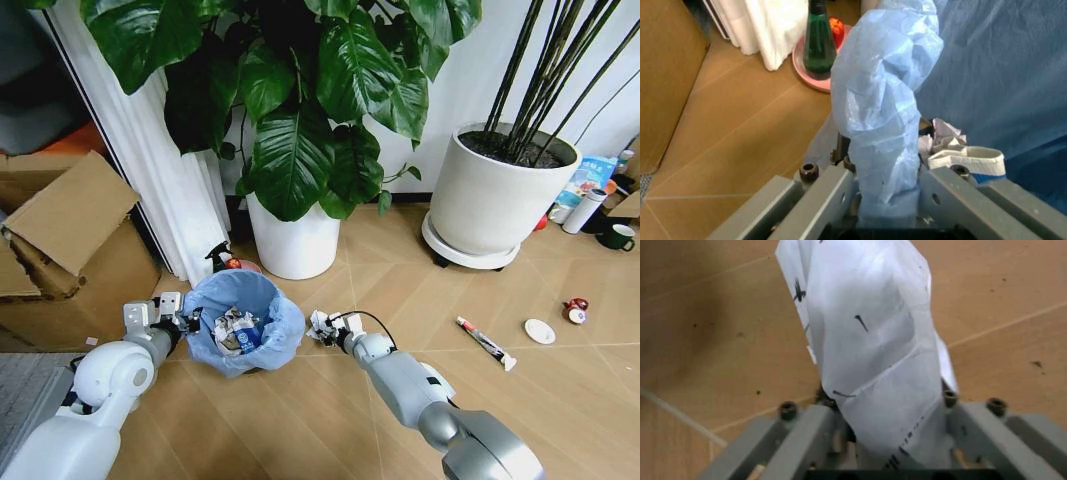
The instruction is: Pick up the trash bin and place the garbage on the floor into it.
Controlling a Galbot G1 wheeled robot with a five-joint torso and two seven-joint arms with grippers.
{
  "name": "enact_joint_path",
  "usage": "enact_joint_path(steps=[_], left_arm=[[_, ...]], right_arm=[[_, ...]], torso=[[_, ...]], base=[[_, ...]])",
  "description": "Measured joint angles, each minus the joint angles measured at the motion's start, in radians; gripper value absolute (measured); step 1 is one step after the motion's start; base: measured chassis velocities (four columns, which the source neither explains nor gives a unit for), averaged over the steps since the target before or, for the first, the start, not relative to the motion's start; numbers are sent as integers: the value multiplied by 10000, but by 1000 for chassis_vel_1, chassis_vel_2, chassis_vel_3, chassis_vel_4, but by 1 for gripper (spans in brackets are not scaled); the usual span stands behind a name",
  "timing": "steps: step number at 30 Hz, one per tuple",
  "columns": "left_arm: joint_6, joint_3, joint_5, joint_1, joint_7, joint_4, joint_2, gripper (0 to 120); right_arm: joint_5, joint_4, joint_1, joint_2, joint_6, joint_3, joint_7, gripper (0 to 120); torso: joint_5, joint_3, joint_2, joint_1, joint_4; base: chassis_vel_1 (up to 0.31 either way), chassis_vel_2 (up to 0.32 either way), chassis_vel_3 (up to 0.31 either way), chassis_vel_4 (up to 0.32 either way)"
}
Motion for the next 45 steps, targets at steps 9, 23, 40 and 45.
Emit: enact_joint_path(steps=[9,23,40,45], left_arm=[[0,70,3,-2,29,0,-14,0],[0,86,-64,236,82,-148,197,0],[128,652,-265,-116,77,3,458,0],[142,898,-361,-290,36,16,486,0]], right_arm=[[-86,805,-320,-265,8,239,37,0],[647,5462,-1639,-2013,-110,357,575,0],[3395,11822,-1293,-4248,-1232,-495,932,0],[4259,12904,-882,-4315,-1684,-1733,1365,0]], torso=[[0,0,-2,0,1],[1,0,-1,0,-1],[1,0,-1,0,-1],[0,0,-1,0,2]], base=[[0,0,0,0],[0,0,0,0],[0,0,0,0],[0,0,0,0]])
